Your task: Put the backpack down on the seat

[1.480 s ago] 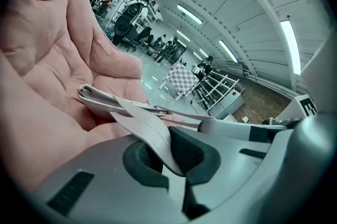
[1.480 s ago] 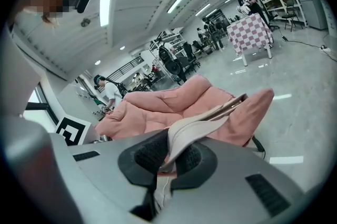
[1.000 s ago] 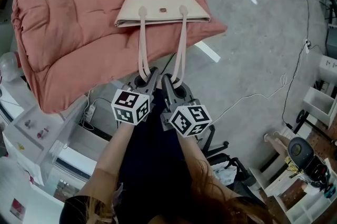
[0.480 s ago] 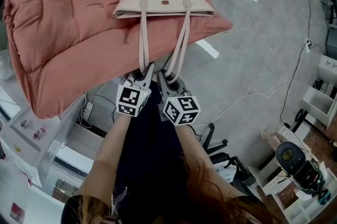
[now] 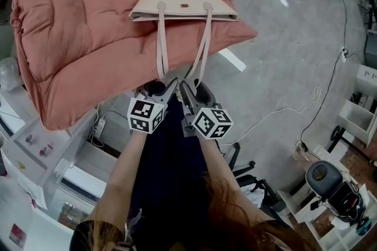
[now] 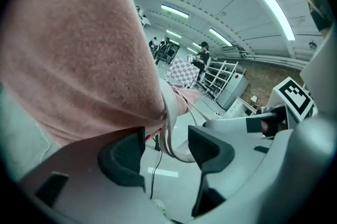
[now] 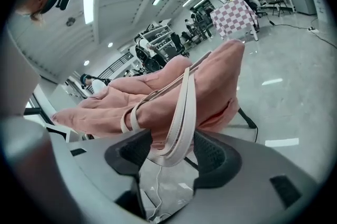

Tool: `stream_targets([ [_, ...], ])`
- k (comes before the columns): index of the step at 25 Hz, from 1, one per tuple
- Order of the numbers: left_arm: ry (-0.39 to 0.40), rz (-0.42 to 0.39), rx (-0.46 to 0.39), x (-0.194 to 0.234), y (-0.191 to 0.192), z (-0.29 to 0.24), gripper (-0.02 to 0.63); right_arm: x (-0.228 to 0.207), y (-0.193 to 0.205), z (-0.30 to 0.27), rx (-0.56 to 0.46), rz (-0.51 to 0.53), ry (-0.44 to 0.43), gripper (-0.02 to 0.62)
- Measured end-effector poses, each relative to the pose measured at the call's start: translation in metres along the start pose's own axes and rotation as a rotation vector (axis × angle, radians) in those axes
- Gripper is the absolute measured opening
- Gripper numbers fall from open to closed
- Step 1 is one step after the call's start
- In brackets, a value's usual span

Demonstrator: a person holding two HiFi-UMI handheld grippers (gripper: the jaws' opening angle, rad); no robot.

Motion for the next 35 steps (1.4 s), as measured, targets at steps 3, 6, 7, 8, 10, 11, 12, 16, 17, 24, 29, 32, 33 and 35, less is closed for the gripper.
stream_targets([
  [3, -0.01, -0.025, 0.038, -0.003, 0.006, 0.015, 0.247, -0.001, 0.0, 0.013, -0.003, -0.012, 0.012, 0.25],
  [6, -0.011, -0.035, 0.049, -0.011, 0.004, 0.031, 0.247, 0.005, -0.003, 0.026, 0.001, 0.006, 0.01, 0.25],
  [7, -0.011, -0.036, 0.052, -0.015, 0.002, 0.036, 0.247, 0.008, -0.004, 0.031, 0.002, 0.011, 0.008, 0.252],
  [8, -0.011, -0.036, 0.054, -0.019, 0.0, 0.041, 0.247, 0.012, -0.006, 0.035, 0.002, 0.014, 0.004, 0.25],
  [10, -0.007, -0.033, 0.053, -0.028, -0.005, 0.049, 0.247, 0.018, -0.011, 0.043, -0.002, 0.021, -0.004, 0.25],
  [11, -0.004, -0.034, 0.05, -0.032, -0.008, 0.052, 0.247, 0.021, -0.013, 0.045, -0.005, 0.026, -0.008, 0.252],
  [12, -0.001, -0.038, 0.043, -0.035, -0.011, 0.056, 0.247, 0.024, -0.016, 0.047, -0.009, 0.033, -0.01, 0.252],
  [16, -0.002, -0.057, 0.009, -0.044, -0.023, 0.075, 0.247, 0.036, -0.023, 0.054, -0.014, 0.045, -0.007, 0.25],
  [17, 0.001, -0.064, 0.001, -0.046, -0.027, 0.079, 0.247, 0.04, -0.027, 0.056, -0.022, 0.049, -0.008, 0.251],
  [24, 0.039, -0.122, -0.062, -0.069, -0.068, 0.113, 0.247, 0.07, -0.056, 0.085, -0.087, 0.049, -0.041, 0.25],
  [29, 0.055, -0.164, -0.131, -0.08, -0.106, 0.129, 0.247, 0.098, -0.078, 0.101, -0.13, 0.058, -0.084, 0.25],
  [32, 0.056, -0.203, -0.177, -0.085, -0.127, 0.144, 0.247, 0.119, -0.091, 0.114, -0.156, 0.07, -0.087, 0.25],
  [33, 0.055, -0.212, -0.193, -0.085, -0.135, 0.148, 0.247, 0.126, -0.097, 0.117, -0.173, 0.071, -0.092, 0.25],
  [35, 0.058, -0.223, -0.226, -0.086, -0.151, 0.157, 0.247, 0.14, -0.108, 0.123, -0.212, 0.073, -0.118, 0.25],
])
Point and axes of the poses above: the fingertips, and each gripper's own axes: z backward along the fingers, x to its left, y out of its underside, the point moved 7 cm from there along z, backward along the fingers, and after that the axes turned 3 degrees about -y, right-handed, at the moved point
